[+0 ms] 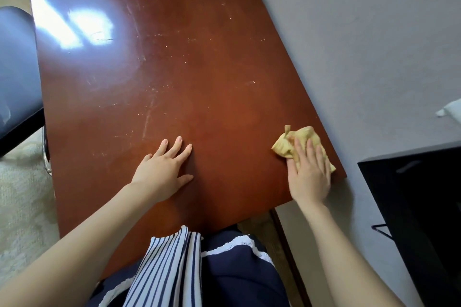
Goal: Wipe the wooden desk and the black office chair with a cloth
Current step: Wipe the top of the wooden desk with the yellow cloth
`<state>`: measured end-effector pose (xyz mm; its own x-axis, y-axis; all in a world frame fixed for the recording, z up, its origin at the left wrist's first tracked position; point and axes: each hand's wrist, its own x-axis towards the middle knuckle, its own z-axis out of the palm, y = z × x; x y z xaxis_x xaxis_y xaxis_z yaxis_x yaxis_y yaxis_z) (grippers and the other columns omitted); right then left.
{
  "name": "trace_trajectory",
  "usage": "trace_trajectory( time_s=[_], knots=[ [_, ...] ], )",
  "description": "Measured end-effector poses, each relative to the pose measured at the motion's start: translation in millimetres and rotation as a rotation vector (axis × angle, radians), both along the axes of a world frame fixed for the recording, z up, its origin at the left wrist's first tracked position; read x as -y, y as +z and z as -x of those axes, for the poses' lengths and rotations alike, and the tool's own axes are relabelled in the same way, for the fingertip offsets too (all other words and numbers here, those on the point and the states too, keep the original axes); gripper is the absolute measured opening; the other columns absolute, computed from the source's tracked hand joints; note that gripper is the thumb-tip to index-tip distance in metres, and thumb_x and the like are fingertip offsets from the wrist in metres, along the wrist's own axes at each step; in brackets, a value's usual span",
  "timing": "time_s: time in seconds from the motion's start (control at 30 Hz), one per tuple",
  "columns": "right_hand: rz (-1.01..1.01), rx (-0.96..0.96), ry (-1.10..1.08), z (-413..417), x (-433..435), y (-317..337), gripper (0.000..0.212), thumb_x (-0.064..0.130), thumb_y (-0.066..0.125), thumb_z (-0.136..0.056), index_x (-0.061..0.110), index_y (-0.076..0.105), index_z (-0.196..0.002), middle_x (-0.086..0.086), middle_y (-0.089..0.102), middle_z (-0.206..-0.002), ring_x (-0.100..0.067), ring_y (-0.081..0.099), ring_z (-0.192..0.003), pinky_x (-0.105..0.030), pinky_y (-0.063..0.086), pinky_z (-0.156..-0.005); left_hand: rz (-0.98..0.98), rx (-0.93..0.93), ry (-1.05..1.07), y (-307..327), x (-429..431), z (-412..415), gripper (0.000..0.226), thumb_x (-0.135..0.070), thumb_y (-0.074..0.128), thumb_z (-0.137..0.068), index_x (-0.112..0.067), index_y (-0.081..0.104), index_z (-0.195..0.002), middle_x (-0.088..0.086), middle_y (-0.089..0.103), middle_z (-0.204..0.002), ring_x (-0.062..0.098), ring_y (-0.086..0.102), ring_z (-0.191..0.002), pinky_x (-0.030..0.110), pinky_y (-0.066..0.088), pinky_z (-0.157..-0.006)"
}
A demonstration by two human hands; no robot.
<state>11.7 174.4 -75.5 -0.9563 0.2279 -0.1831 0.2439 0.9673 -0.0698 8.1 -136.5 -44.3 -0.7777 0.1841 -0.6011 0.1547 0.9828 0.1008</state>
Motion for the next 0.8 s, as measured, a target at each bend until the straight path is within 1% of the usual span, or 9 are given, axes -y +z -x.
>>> trace_trajectory(
  time_s=[0.1, 0.2, 0.3, 0.37, 0.47, 0.57, 0.7, 0.8],
  knots=[
    [0.026, 0.017, -0.150, 34.8, -7.1, 0.3, 0.054, 0.047, 0.028, -0.100, 0.034, 0.014, -0.150, 0.002, 0.012, -0.159, -0.019, 0.005, -0.146, -0.040, 0.005, -0.119, 0.011, -0.006, -0.015, -0.1, 0.9, 0.2, 0.073, -0.058, 0.034, -0.095, -0.032, -0.005, -0.151, -0.006, -0.010, -0.159, 0.023, -0.002, -0.147, 0.039, 0.022, -0.114],
    [0.083, 0.043, -0.283, 77.1, -2.4, 2.1, 0.054, 0.047, 0.023, -0.100, 0.037, 0.009, -0.150, 0.002, 0.005, -0.160, -0.021, 0.001, -0.146, -0.046, 0.003, -0.118, 0.015, 0.005, -0.015, -0.2, 1.1, 1.0, 0.072, -0.058, 0.034, -0.095, -0.034, -0.006, -0.150, -0.008, -0.011, -0.159, 0.022, -0.003, -0.147, 0.039, 0.020, -0.115],
    [0.142, 0.085, -0.357, 117.8, 14.8, 3.5, 0.054, 0.049, 0.023, -0.099, 0.041, 0.006, -0.149, 0.003, -0.001, -0.160, -0.024, -0.004, -0.146, -0.053, -0.001, -0.116, 0.013, 0.004, -0.013, 0.2, 0.9, 1.1, 0.071, -0.057, 0.034, -0.096, -0.035, -0.006, -0.150, -0.009, -0.011, -0.159, 0.021, -0.003, -0.147, 0.039, 0.019, -0.115],
    [0.173, 0.125, -0.355, 138.7, 30.8, 4.1, 0.054, 0.050, 0.023, -0.099, 0.043, 0.005, -0.149, 0.003, -0.004, -0.160, -0.028, -0.009, -0.146, -0.055, -0.006, -0.113, 0.009, 0.006, -0.008, 0.5, 1.8, 1.1, 0.070, -0.056, 0.034, -0.096, -0.035, -0.006, -0.150, -0.009, -0.011, -0.159, 0.020, -0.003, -0.147, 0.039, 0.019, -0.115],
    [0.196, 0.154, -0.262, 158.8, 56.0, 4.3, 0.053, 0.049, 0.024, -0.099, 0.044, 0.004, -0.148, 0.005, -0.006, -0.160, -0.029, -0.011, -0.145, -0.055, -0.009, -0.112, 0.017, 0.011, -0.007, 0.6, 2.6, 2.1, 0.069, -0.057, 0.032, -0.096, -0.037, -0.006, -0.150, -0.011, -0.011, -0.159, 0.019, -0.003, -0.147, 0.040, 0.018, -0.115],
    [0.199, 0.166, -0.093, 160.8, 83.7, 1.9, 0.054, 0.049, 0.026, -0.099, 0.045, 0.005, -0.148, 0.005, -0.005, -0.160, -0.028, -0.012, -0.145, -0.054, -0.009, -0.112, 0.018, 0.016, 0.003, 0.8, 2.5, 2.4, 0.069, -0.056, 0.033, -0.096, -0.038, -0.007, -0.149, -0.012, -0.011, -0.159, 0.018, -0.003, -0.147, 0.040, 0.018, -0.115],
    [0.126, 0.093, 0.187, 133.8, 112.9, -3.6, 0.055, 0.049, 0.030, -0.098, 0.045, 0.009, -0.148, 0.004, 0.002, -0.160, -0.028, -0.006, -0.146, -0.052, -0.005, -0.115, 0.023, 0.009, 0.000, 1.9, 2.4, 1.9, 0.068, -0.056, 0.032, -0.097, -0.038, -0.007, -0.149, -0.011, -0.011, -0.159, 0.018, -0.003, -0.147, 0.039, 0.017, -0.116],
    [0.137, 0.033, 0.362, 101.9, 120.0, -4.9, 0.054, 0.048, 0.036, -0.097, 0.044, 0.017, -0.147, 0.005, 0.011, -0.159, -0.024, 0.001, -0.147, -0.050, -0.001, -0.116, 0.025, 0.004, -0.003, 2.2, 2.5, 2.2, 0.068, -0.055, 0.032, -0.097, -0.037, -0.007, -0.149, -0.011, -0.011, -0.159, 0.018, -0.002, -0.147, 0.039, 0.017, -0.116]
  ],
)
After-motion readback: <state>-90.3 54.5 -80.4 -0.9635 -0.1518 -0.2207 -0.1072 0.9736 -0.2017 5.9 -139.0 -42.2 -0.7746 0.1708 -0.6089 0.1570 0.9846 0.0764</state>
